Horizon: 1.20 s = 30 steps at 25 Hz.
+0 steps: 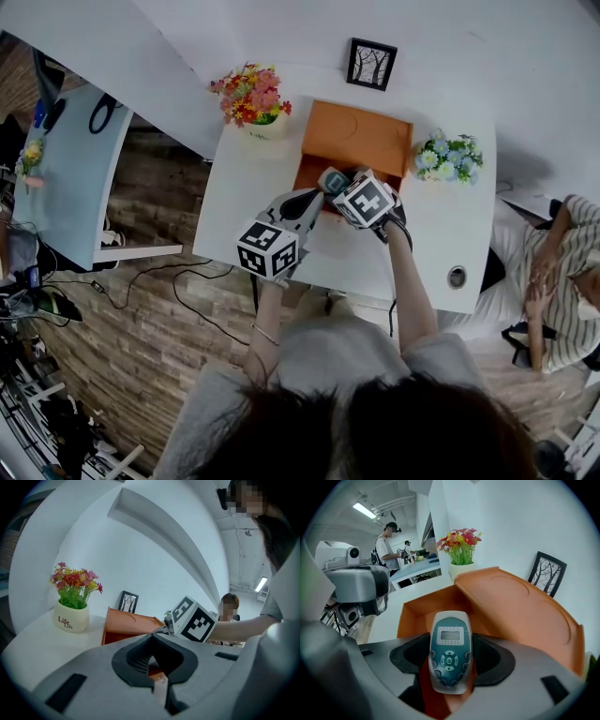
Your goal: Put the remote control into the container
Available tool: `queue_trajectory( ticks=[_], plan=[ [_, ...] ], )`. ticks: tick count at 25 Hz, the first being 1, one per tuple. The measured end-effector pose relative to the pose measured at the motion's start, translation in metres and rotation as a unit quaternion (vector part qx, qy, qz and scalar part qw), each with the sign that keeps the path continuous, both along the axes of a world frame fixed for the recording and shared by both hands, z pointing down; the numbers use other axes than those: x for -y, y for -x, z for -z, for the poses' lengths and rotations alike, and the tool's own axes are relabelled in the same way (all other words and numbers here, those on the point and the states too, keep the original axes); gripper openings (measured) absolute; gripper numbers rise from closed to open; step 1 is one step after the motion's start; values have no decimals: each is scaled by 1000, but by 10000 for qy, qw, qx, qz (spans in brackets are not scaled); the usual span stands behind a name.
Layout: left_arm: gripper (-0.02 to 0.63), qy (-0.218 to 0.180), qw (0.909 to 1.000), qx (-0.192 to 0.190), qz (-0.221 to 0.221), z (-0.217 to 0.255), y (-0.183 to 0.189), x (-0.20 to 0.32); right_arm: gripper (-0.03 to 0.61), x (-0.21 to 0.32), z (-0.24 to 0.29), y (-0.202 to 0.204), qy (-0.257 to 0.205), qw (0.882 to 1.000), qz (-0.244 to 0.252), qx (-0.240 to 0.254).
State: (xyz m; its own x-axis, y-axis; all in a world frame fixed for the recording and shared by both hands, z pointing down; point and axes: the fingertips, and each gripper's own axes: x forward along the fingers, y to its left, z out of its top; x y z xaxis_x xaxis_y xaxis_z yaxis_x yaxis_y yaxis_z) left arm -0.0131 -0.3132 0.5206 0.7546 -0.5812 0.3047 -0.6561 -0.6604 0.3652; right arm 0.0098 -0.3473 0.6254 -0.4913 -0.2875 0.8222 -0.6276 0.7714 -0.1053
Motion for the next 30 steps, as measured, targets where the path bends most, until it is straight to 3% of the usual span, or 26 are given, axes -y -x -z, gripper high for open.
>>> queue_trajectory(
  ticks=[16,22,30],
  plan=[
    [3,-11,9999,0,145,2,12,-2,282,-2,-13,3,135,9970,306,-703],
    [3,-28,9999,-14,153,3,14,-3,282,2,-12,5,229,9991,-139,-317],
    [3,-63,9999,-45,124,6,13,-5,290,4,-5,3,10,9994,-320,-128]
  ],
)
